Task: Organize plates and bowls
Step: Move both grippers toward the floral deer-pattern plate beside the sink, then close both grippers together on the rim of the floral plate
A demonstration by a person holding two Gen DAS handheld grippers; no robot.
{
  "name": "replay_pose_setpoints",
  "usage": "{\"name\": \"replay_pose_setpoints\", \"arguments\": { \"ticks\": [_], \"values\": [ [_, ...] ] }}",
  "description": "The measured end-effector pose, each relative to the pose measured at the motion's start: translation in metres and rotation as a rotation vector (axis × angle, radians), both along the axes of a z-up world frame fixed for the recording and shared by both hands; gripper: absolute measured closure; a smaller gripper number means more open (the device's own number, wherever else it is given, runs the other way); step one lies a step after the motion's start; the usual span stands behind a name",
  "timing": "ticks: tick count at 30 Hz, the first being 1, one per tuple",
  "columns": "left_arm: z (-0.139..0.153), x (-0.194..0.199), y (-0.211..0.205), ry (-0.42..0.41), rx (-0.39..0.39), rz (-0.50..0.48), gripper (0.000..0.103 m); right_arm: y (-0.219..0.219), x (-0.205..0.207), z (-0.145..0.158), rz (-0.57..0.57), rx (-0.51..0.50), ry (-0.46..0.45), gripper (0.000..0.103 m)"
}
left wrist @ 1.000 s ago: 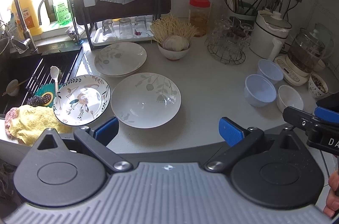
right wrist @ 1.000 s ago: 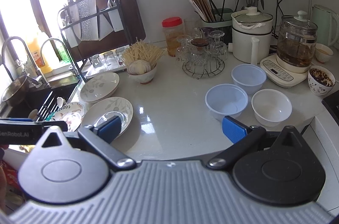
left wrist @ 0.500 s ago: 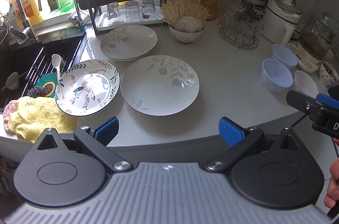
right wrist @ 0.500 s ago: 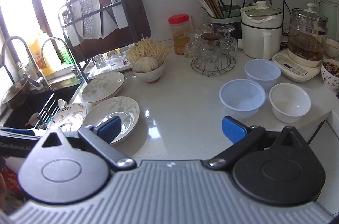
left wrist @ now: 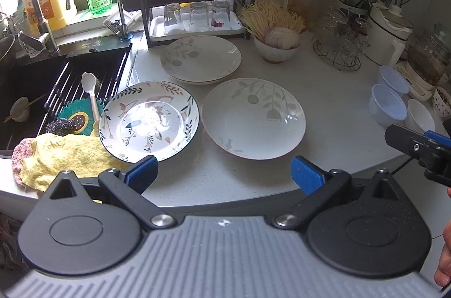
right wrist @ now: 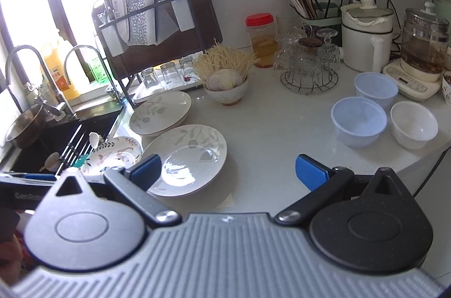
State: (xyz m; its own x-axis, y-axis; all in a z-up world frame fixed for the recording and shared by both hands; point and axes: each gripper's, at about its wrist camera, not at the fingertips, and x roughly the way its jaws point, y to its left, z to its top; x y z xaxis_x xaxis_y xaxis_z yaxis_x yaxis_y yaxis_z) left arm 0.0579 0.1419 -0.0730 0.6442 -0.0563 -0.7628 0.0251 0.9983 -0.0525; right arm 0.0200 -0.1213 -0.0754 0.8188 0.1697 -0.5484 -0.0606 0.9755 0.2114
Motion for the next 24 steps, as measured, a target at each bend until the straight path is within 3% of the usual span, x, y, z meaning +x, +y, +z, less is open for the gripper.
{"name": "replay_pose_setpoints", "arguments": {
  "ticks": [15,24],
  "values": [
    [-0.018,0.003,0.092,0.046,-0.055,0.097,0.001,0.078,0.023,0.0,0.083,0.046,0.011,0.0],
    [-0.034,0.059,0.152,0.077,-0.108,0.123,0.001,0.128,0.065,-0.016,0.135,0.101,0.071,0.002]
  ]
}}
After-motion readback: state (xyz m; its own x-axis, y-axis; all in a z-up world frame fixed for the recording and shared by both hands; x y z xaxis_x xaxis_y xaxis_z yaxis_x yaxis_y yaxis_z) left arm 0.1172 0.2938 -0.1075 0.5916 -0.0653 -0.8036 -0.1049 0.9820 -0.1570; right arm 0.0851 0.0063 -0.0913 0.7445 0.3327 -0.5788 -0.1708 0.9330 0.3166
